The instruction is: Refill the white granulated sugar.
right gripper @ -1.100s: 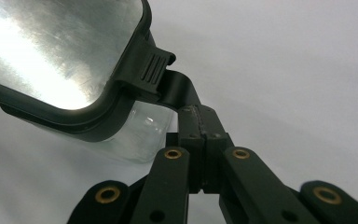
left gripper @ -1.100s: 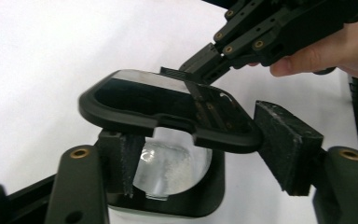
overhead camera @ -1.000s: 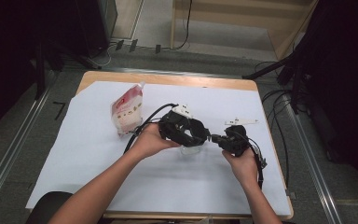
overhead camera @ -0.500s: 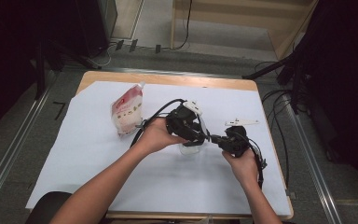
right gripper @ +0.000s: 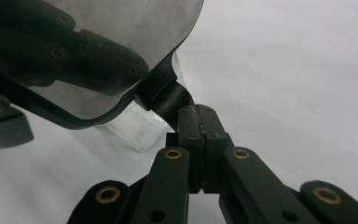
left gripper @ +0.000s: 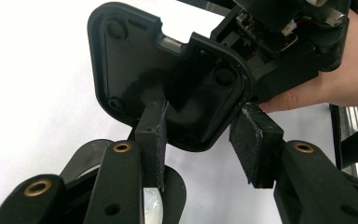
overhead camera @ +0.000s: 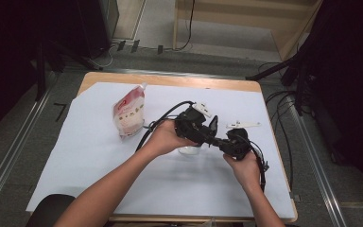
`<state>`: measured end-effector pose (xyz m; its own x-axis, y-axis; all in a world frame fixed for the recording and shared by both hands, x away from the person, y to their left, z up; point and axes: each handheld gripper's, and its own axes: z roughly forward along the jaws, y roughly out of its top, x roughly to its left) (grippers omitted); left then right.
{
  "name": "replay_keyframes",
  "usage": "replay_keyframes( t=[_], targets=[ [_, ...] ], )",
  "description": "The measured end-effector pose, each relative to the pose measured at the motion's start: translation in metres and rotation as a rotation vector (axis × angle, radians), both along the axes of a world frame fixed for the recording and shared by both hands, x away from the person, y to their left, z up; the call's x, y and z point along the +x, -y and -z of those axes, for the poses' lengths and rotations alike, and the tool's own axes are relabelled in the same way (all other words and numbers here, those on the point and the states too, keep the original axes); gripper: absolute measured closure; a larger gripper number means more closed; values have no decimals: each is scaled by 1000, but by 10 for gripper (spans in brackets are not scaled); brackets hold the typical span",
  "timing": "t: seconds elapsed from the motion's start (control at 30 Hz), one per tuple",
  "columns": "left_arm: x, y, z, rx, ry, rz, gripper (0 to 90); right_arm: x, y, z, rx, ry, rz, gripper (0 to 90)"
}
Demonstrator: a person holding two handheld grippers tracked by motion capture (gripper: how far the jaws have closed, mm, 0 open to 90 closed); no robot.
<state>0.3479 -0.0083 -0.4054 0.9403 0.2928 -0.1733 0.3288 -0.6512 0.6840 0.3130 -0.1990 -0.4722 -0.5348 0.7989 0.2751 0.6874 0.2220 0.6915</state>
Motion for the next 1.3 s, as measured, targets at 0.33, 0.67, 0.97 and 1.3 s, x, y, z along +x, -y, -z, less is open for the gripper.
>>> replay_keyframes(
  t=[0.33,0.67,0.97,1.3],
  targets=[
    [1,-14,-2,-40,-61,-19,533,-4,1,-5,5,12,-24,878],
    [-2,-47,-12,-71,-107,-67,468,-33,-2,-14,35,14,-82,789],
    [-12,-77,-10,-66,-134,-110,491,-51,-15,-17,80,19,-141,666],
    [-21,-104,-14,-79,-126,-131,445,-55,-26,-18,99,23,-197,637]
  ],
)
